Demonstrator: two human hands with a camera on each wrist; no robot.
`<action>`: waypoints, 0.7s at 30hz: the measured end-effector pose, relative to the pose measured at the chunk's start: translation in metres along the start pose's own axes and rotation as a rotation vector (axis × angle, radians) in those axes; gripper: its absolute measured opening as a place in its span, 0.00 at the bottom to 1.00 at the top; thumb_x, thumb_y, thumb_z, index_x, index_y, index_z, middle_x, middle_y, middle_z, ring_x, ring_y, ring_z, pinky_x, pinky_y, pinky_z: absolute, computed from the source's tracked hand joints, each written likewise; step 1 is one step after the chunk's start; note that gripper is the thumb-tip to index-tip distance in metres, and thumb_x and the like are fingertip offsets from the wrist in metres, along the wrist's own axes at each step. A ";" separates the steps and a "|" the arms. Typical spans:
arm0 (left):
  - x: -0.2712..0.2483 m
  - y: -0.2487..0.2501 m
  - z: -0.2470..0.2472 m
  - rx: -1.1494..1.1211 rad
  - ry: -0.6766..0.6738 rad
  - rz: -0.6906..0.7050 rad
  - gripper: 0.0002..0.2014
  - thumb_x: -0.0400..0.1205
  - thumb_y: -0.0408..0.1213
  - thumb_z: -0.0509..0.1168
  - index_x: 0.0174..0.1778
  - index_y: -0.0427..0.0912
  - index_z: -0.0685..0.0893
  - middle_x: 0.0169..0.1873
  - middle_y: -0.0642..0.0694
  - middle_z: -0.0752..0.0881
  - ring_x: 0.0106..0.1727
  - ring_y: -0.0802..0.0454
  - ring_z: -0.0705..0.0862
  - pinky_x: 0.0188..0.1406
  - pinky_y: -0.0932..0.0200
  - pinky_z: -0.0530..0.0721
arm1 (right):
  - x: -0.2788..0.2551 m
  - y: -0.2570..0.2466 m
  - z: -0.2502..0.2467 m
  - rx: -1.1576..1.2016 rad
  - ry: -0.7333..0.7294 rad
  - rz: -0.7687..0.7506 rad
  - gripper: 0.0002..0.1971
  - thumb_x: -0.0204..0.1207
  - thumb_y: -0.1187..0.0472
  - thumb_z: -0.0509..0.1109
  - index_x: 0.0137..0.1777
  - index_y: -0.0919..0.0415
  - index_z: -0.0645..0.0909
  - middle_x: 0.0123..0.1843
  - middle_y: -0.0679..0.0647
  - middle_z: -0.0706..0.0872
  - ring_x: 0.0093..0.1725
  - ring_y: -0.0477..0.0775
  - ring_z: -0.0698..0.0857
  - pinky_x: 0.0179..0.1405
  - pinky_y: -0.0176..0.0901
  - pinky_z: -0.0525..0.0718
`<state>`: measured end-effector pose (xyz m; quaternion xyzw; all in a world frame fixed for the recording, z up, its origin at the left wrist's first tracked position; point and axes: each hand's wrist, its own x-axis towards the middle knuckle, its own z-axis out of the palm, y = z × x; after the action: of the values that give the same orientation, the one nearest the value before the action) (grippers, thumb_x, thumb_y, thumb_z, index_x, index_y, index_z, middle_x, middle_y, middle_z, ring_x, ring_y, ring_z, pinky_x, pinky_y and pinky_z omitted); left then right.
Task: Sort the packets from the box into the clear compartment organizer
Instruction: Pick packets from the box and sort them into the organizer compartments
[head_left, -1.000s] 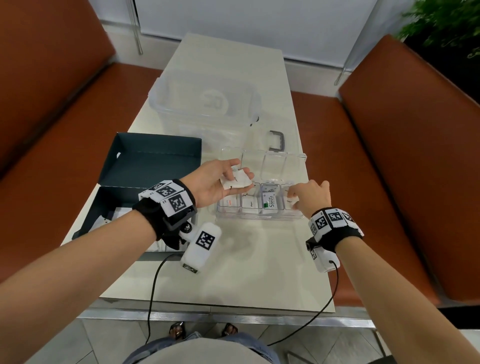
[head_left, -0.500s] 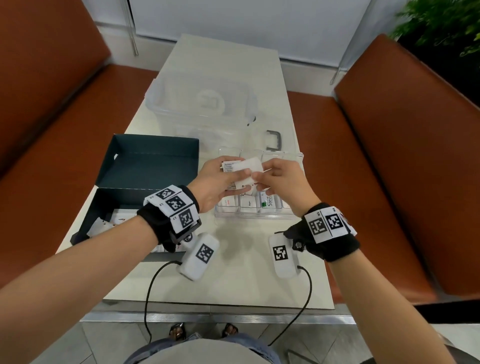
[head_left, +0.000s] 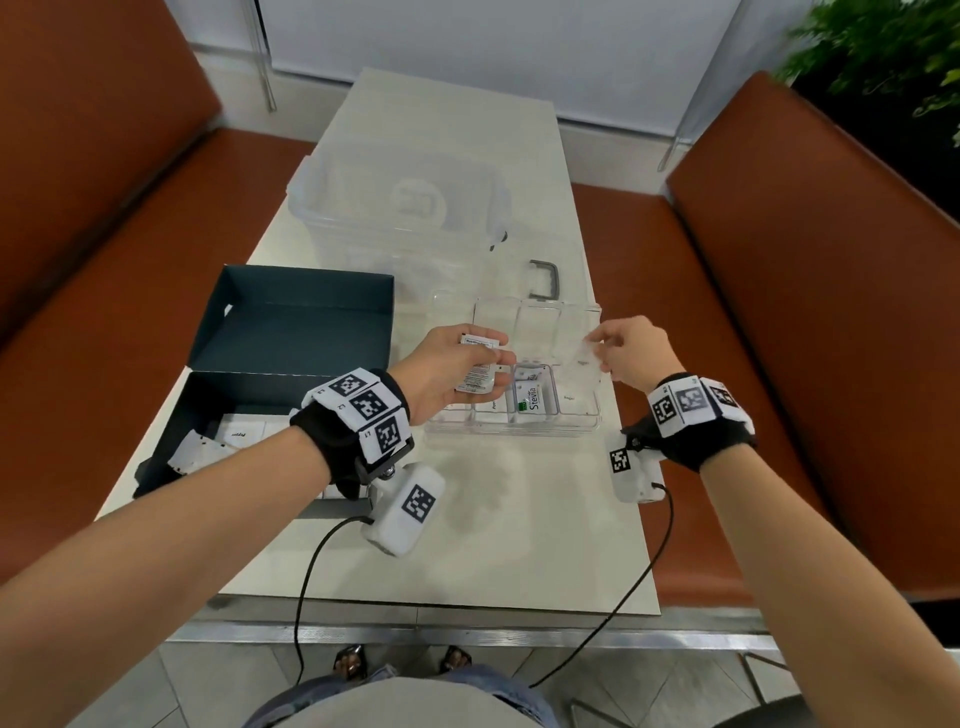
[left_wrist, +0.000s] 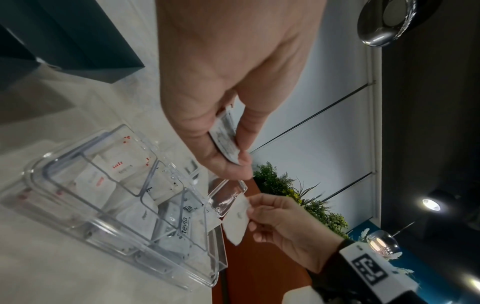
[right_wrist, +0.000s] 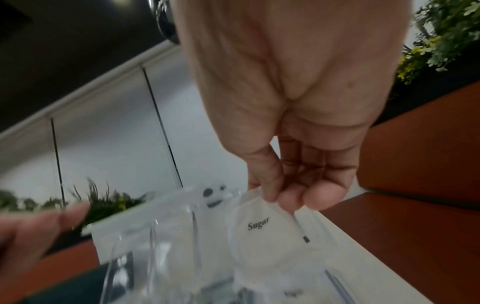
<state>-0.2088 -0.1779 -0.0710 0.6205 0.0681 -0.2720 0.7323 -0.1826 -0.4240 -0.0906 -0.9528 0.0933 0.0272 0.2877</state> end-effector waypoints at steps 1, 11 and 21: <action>0.000 -0.001 -0.001 0.004 0.004 -0.001 0.12 0.85 0.25 0.62 0.64 0.35 0.81 0.47 0.42 0.89 0.37 0.50 0.89 0.32 0.60 0.89 | 0.002 0.004 0.005 -0.084 -0.025 -0.004 0.11 0.82 0.67 0.62 0.56 0.60 0.86 0.47 0.60 0.88 0.38 0.50 0.83 0.38 0.35 0.80; 0.000 -0.004 -0.006 -0.038 0.016 -0.024 0.12 0.85 0.26 0.63 0.64 0.35 0.82 0.50 0.40 0.90 0.37 0.50 0.91 0.33 0.59 0.89 | 0.000 0.013 0.045 -0.257 -0.068 0.028 0.14 0.81 0.68 0.60 0.54 0.59 0.87 0.55 0.63 0.87 0.53 0.63 0.83 0.54 0.49 0.84; 0.001 -0.003 -0.011 -0.054 0.023 -0.033 0.12 0.85 0.26 0.63 0.64 0.36 0.82 0.49 0.42 0.90 0.37 0.50 0.91 0.37 0.56 0.91 | -0.010 0.013 0.043 -0.615 -0.060 -0.111 0.08 0.75 0.54 0.74 0.53 0.44 0.84 0.50 0.42 0.87 0.54 0.52 0.82 0.54 0.51 0.63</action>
<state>-0.2071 -0.1676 -0.0768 0.6024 0.0942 -0.2749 0.7435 -0.1951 -0.4095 -0.1326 -0.9975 0.0200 0.0666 -0.0102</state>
